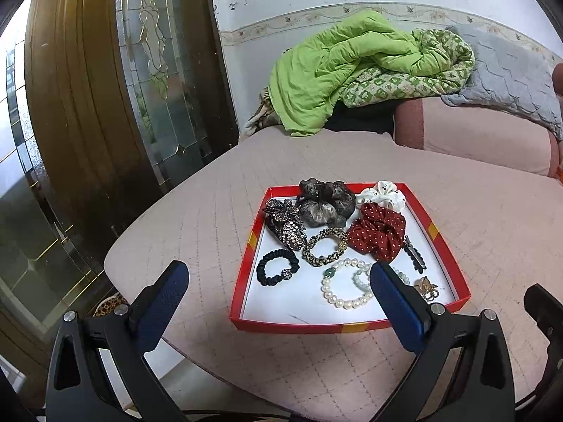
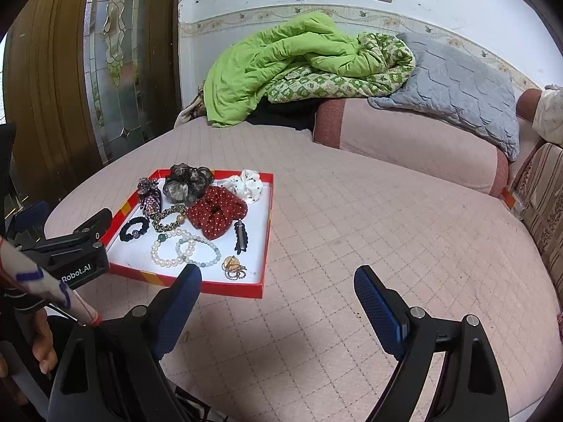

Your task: Organize jewelry

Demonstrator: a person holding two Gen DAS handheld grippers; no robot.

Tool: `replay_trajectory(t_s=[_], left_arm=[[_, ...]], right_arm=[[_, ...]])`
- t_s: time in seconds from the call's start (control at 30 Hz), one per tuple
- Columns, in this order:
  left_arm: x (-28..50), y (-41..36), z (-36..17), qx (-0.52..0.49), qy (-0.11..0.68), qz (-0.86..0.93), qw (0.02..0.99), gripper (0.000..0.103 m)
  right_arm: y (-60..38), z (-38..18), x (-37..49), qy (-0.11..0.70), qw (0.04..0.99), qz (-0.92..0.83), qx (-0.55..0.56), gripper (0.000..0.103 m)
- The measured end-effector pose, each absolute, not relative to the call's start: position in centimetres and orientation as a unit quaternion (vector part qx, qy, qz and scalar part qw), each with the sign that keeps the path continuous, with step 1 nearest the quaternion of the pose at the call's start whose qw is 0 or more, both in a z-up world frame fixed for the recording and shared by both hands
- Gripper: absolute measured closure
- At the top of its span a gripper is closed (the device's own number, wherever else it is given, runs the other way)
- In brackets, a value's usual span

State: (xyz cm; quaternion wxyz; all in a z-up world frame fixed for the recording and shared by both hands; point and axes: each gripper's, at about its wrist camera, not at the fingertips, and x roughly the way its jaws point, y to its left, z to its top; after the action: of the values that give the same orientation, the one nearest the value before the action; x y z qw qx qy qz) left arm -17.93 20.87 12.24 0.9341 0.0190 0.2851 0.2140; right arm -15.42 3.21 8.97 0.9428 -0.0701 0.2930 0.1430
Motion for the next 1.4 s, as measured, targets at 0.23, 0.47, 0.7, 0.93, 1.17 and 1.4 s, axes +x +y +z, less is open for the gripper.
replay_trajectory(t_s=[0.23,0.47,0.7,0.93,1.17,1.4], left_arm=[[-17.82,20.95,12.21,0.018,0.287,0.217,0.933,0.001],[-17.59,21.23,12.01,0.018,0.292,0.220,0.931,0.001],[-17.47,21.55,11.94,0.017,0.293,0.220,0.930,0.001],[-17.45,21.58,11.89,0.015,0.293,0.220,0.930,0.001],[-17.49,21.67,11.92,0.015,0.292,0.220,0.931,0.001],[-17.50,21.80,11.90,0.016,0.292,0.220,0.930,0.001]], right_arm=[[3.48,8.74,-15.44,0.296,0.941,0.146,-0.076,0.011],[3.42,8.54,-15.38,0.300,0.940,0.146,-0.076,0.011],[3.55,8.37,-15.34,0.302,0.939,0.147,-0.078,0.011],[3.64,8.31,-15.39,0.303,0.938,0.148,-0.079,0.011],[3.80,8.17,-15.47,0.305,0.937,0.151,-0.081,0.011],[3.80,8.11,-15.45,0.306,0.936,0.152,-0.081,0.011]])
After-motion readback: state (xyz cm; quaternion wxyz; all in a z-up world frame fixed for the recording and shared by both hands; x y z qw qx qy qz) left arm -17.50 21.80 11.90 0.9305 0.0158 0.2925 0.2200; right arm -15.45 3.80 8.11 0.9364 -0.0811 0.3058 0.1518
